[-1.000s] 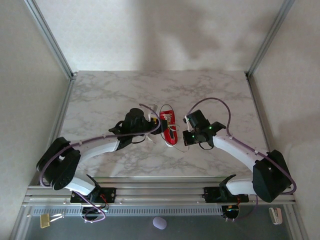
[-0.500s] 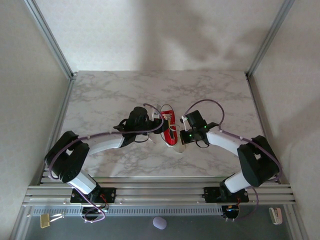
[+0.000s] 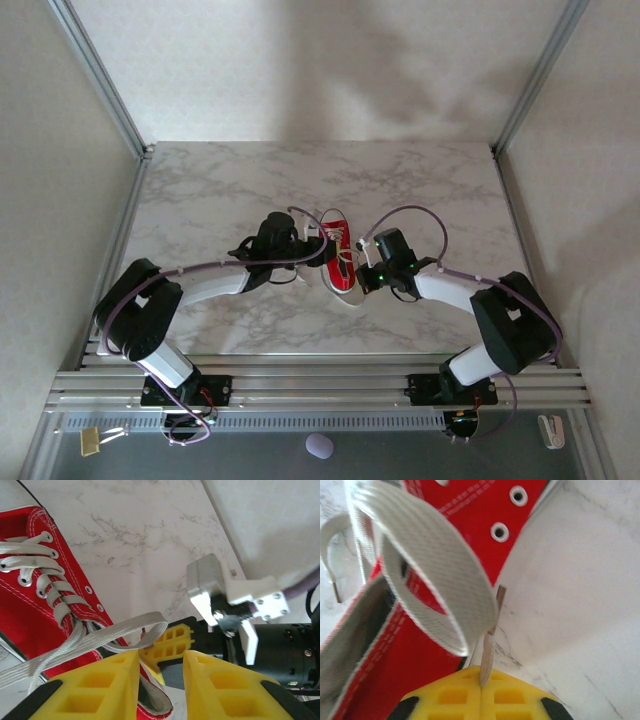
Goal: Tie the shoes
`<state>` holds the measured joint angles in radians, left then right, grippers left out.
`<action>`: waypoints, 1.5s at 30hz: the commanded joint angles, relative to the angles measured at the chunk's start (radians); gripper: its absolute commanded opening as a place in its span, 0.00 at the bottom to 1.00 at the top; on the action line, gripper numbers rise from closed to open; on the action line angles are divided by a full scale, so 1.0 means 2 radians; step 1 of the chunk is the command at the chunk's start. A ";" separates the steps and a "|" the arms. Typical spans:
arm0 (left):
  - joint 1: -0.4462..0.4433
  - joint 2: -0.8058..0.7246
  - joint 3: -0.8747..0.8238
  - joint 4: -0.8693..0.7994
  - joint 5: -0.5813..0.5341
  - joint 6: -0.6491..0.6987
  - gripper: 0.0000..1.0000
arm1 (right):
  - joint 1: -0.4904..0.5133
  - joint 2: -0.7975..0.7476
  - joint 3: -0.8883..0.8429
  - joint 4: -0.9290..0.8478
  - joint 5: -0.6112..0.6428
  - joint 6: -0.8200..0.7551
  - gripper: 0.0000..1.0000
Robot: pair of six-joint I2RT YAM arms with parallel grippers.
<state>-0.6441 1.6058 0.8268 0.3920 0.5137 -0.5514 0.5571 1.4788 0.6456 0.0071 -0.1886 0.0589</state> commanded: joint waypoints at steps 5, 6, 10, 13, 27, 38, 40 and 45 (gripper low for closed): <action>0.006 0.014 0.016 0.015 0.023 -0.004 0.28 | 0.002 -0.017 -0.002 0.048 -0.028 -0.047 0.00; 0.006 0.016 0.017 0.015 0.029 -0.005 0.28 | 0.004 -0.016 0.000 0.046 -0.033 -0.051 0.00; 0.006 0.024 0.023 0.013 0.058 -0.003 0.28 | 0.009 -0.017 0.007 0.037 -0.043 -0.065 0.00; 0.006 0.033 0.024 0.013 0.075 -0.004 0.28 | 0.014 -0.021 0.002 0.043 -0.053 -0.077 0.00; 0.005 0.063 0.024 0.036 0.105 -0.020 0.20 | 0.027 -0.031 -0.001 0.034 -0.055 -0.086 0.00; 0.007 0.081 0.042 0.060 0.091 -0.040 0.38 | 0.031 -0.037 -0.005 0.029 -0.055 -0.082 0.00; 0.007 0.082 0.044 0.059 0.090 -0.040 0.41 | 0.032 -0.037 -0.005 0.028 -0.055 -0.083 0.00; 0.008 0.089 0.040 0.065 0.092 -0.043 0.38 | 0.033 -0.042 -0.008 0.029 -0.053 -0.083 0.00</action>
<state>-0.6376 1.7618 0.8875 0.4808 0.6926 -0.6266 0.6106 1.4143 0.6426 0.0818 -0.2855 -0.0937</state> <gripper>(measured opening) 0.387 0.040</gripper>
